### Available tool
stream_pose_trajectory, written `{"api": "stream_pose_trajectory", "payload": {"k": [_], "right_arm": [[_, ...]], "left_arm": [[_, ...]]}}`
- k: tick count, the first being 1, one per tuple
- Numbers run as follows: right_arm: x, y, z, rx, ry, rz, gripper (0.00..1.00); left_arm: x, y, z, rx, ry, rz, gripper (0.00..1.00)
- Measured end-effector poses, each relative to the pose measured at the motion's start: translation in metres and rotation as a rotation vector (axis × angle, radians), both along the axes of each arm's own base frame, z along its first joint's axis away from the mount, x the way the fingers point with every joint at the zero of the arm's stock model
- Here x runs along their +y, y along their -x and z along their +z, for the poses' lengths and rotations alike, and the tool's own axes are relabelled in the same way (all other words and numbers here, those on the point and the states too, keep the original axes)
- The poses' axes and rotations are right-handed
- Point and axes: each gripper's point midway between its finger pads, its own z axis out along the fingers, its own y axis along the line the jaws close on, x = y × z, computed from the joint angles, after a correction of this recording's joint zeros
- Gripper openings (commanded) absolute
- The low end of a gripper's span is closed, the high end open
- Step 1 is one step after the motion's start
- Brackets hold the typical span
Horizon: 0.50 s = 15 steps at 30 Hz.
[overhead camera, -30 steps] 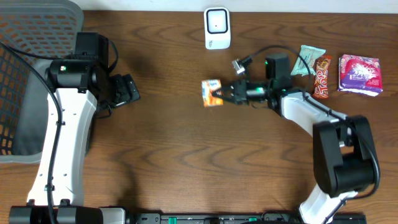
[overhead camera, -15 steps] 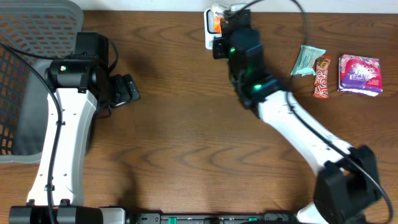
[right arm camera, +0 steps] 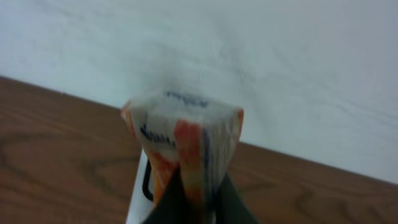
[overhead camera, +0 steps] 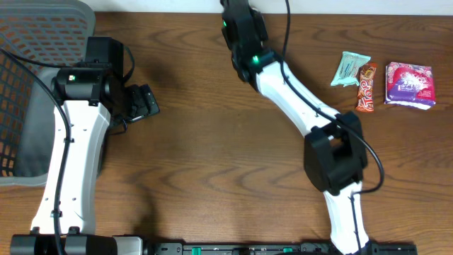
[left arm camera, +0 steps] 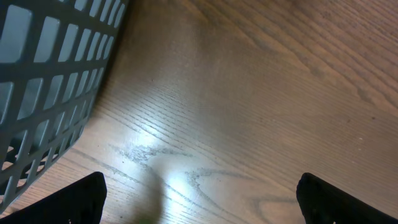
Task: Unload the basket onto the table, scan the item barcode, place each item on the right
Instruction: 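Hold the Kleenex pack up in front of the scanner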
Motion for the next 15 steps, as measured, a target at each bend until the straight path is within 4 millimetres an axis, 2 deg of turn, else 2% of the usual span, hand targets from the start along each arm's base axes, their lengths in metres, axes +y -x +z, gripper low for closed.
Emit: {"api": "stream_pose_trajectory", "payload": {"k": [2, 5, 10, 15], "right_arm": [[0.001, -0.008, 0.003, 0.020, 0.014, -0.005, 0.01], [-0.007, -0.016, -0.004, 0.053, 0.029, -0.023, 0.01], [-0.029, -0.022, -0.033, 0.137, 0.026, -0.034, 0.01], [-0.042, -0.027, -0.044, 0.190, -0.076, -0.030, 0.01]], "left_arm": [[0.000, 0.000, 0.000, 0.000, 0.000, 0.000, 0.98], [0.000, 0.000, 0.000, 0.000, 0.000, 0.000, 0.98], [0.000, 0.000, 0.000, 0.000, 0.000, 0.000, 0.98], [0.000, 0.000, 0.000, 0.000, 0.000, 0.000, 0.98]]}}
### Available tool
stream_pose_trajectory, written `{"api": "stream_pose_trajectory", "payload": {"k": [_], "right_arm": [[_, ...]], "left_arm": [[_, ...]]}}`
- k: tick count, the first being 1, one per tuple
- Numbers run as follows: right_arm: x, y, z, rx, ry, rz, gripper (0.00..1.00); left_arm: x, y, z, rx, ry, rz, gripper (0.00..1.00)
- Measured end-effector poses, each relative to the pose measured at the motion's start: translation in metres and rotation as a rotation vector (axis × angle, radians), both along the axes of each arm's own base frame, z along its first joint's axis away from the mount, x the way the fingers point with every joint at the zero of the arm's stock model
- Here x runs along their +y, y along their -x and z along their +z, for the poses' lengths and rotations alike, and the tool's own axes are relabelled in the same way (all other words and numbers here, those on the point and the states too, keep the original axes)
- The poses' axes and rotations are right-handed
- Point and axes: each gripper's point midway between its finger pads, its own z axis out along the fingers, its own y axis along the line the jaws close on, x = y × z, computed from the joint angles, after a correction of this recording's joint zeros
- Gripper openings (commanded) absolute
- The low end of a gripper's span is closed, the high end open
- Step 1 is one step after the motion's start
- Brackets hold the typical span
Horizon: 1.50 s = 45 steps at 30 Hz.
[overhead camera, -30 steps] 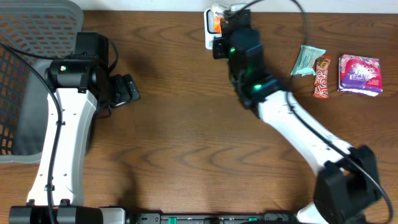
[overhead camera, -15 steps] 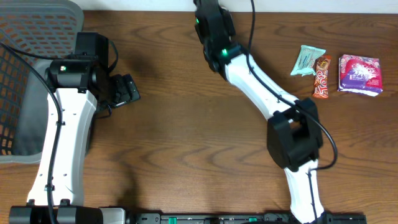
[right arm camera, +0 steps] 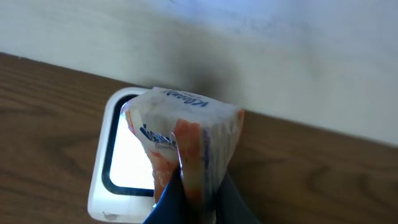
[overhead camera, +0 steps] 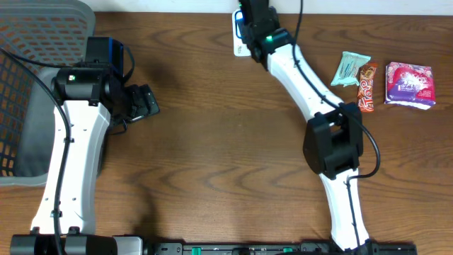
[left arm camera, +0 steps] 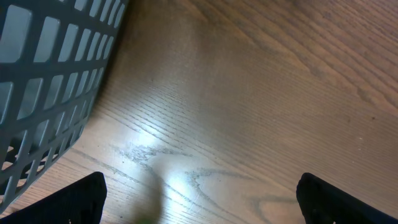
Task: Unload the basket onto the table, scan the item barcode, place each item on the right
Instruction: 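Hold the Kleenex pack up in front of the scanner, then carry the Kleenex pack to the right edge and release it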
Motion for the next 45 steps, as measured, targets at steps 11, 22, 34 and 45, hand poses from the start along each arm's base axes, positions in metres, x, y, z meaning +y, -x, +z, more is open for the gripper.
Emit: {"api": "stream_pose_trajectory", "payload": {"k": [11, 22, 34, 45], "right_arm": [[-0.059, 0.009, -0.025, 0.152, -0.131, -0.168, 0.01], [-0.267, 0.078, 0.005, 0.329, 0.019, -0.644, 0.31], [-0.333, 0.147, -0.016, 0.600, 0.053, -0.762, 0.99], [-0.285, 0.174, 0.026, 0.630, -0.130, -0.663, 0.99]], "left_arm": [[0.000, 0.000, 0.000, 0.000, 0.000, 0.000, 0.98], [0.000, 0.000, 0.000, 0.000, 0.000, 0.000, 0.98], [0.000, 0.000, 0.000, 0.000, 0.000, 0.000, 0.98], [0.000, 0.000, 0.000, 0.000, 0.000, 0.000, 0.98]]}}
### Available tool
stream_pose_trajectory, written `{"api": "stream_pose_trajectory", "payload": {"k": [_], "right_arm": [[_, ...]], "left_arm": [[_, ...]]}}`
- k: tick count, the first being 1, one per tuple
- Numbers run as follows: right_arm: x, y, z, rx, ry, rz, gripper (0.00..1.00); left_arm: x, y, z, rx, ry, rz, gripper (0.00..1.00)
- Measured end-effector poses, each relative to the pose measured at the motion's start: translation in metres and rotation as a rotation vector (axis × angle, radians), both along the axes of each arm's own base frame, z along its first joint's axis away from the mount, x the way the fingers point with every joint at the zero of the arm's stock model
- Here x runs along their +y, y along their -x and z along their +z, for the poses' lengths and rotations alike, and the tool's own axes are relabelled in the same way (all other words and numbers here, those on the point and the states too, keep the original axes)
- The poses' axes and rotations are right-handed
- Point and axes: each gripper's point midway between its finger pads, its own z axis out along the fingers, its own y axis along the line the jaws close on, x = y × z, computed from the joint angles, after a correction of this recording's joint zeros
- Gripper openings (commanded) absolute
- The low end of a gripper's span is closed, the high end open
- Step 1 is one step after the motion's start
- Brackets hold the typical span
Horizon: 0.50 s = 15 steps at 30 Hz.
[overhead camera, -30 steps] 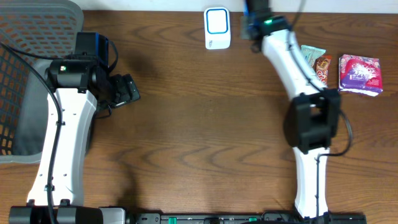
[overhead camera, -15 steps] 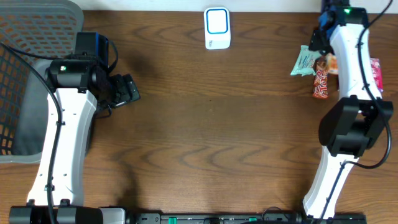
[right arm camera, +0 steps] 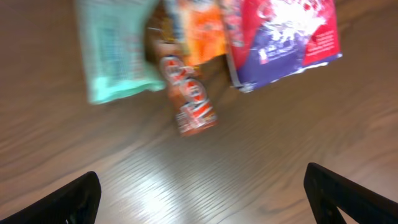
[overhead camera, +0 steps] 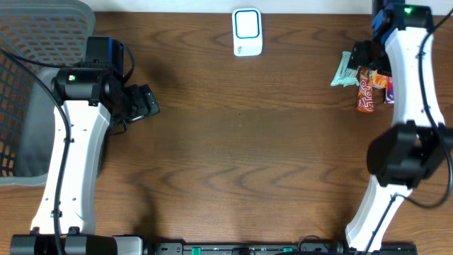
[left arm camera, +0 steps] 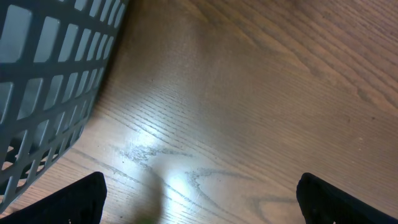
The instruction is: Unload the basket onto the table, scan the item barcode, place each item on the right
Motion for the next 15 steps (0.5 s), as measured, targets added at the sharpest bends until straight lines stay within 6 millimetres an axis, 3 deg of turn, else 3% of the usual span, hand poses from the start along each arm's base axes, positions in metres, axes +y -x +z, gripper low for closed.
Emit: {"api": "stream_pose_trajectory", "payload": {"k": [4, 8, 11, 15], "right_arm": [[0.036, 0.020, 0.056, -0.105, -0.050, 0.070, 0.99], [0.073, 0.051, 0.099, -0.163, -0.072, 0.162, 0.99], [0.094, 0.075, 0.117, -0.193, -0.080, 0.228, 0.99], [0.111, 0.109, 0.125, -0.219, -0.100, 0.289, 0.99]], "left_arm": [[0.000, 0.000, 0.000, 0.000, 0.000, 0.000, 0.98], [0.000, 0.000, 0.000, 0.000, 0.000, 0.000, 0.98], [0.000, 0.000, 0.000, 0.000, 0.000, 0.000, 0.98], [0.000, 0.000, 0.000, 0.000, 0.000, 0.000, 0.98]]}}
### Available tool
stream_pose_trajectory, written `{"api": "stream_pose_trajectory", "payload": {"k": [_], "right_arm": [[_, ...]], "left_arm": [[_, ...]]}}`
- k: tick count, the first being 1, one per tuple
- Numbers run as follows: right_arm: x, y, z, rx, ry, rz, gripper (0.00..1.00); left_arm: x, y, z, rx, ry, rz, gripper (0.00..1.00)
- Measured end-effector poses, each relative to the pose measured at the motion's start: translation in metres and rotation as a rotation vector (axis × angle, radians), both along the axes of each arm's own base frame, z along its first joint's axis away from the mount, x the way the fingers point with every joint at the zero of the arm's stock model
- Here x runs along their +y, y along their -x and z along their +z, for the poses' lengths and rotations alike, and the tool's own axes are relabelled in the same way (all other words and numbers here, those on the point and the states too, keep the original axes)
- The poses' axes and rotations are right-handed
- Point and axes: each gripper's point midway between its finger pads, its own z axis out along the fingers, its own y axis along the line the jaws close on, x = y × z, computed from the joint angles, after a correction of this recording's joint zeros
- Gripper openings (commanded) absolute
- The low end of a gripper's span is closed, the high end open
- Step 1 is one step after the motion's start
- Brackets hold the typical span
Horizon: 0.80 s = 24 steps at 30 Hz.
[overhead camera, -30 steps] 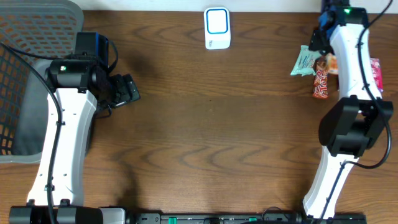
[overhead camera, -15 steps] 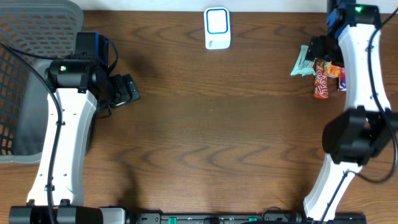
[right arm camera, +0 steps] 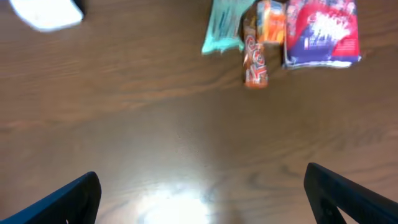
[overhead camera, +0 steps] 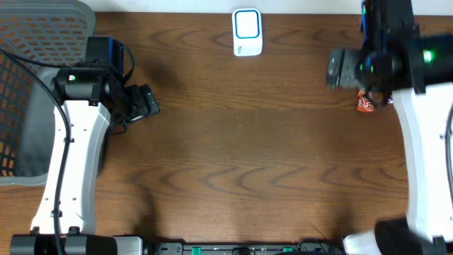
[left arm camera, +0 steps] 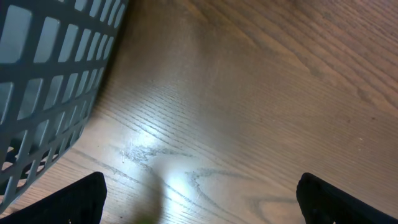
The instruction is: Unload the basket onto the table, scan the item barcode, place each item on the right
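Observation:
The white scanner (overhead camera: pixel 247 30) lies at the table's back edge; it also shows in the right wrist view as the scanner (right arm camera: pixel 46 11), blurred, at the top left. An orange and white tissue pack (right arm camera: pixel 270 18) lies among the snack packets at the back right, between a teal packet (right arm camera: pixel 224 28) and a purple-red packet (right arm camera: pixel 322 34). My right gripper (right arm camera: pixel 202 205) is open and empty over bare wood, in front of those packets. In the overhead view the right gripper (overhead camera: pixel 342 69) covers most of them. My left gripper (left arm camera: pixel 199 199) is open and empty by the basket.
A grey mesh basket (overhead camera: pixel 28 78) fills the left edge, and the basket wall (left arm camera: pixel 50 74) stands close to my left gripper (overhead camera: pixel 141 103). An orange-red snack bar (right arm camera: pixel 255 59) lies in front of the tissue pack; the bar's end (overhead camera: pixel 364 104) shows beside my right arm.
My right gripper, still open, was close over the snack packets and now sits farther back from them, so the whole group and the scanner show in its view. The left arm has not moved.
My right gripper was shut on the tissue pack near the back wall, then held it over the scanner. Later it was open above the packets at the right, with the pack lying among them. Now it has drawn back, empty.

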Motion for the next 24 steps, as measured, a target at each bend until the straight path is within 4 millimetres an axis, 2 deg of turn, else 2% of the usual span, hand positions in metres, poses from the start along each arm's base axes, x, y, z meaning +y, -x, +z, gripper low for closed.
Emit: {"api": "stream_pose_trajectory", "payload": {"k": [6, 10, 13, 17, 24], "right_arm": [[0.027, 0.068, -0.009, 0.014, -0.051, 0.112, 0.99], [0.036, 0.116, -0.027, 0.097, -0.103, 0.162, 0.99], [0.040, 0.140, -0.035, 0.147, -0.148, 0.184, 0.99], [0.041, 0.157, -0.041, 0.196, -0.171, 0.186, 0.99], [0.041, 0.162, -0.043, 0.218, -0.176, 0.187, 0.99]], "left_arm": [[0.000, 0.000, 0.000, 0.000, 0.000, 0.000, 0.98], [0.000, 0.000, 0.000, 0.000, 0.000, 0.000, 0.98], [0.000, 0.000, 0.000, 0.000, 0.000, 0.000, 0.98], [0.000, 0.000, 0.000, 0.000, 0.000, 0.000, 0.98], [0.000, 0.000, 0.000, 0.000, 0.000, 0.000, 0.98]]}}
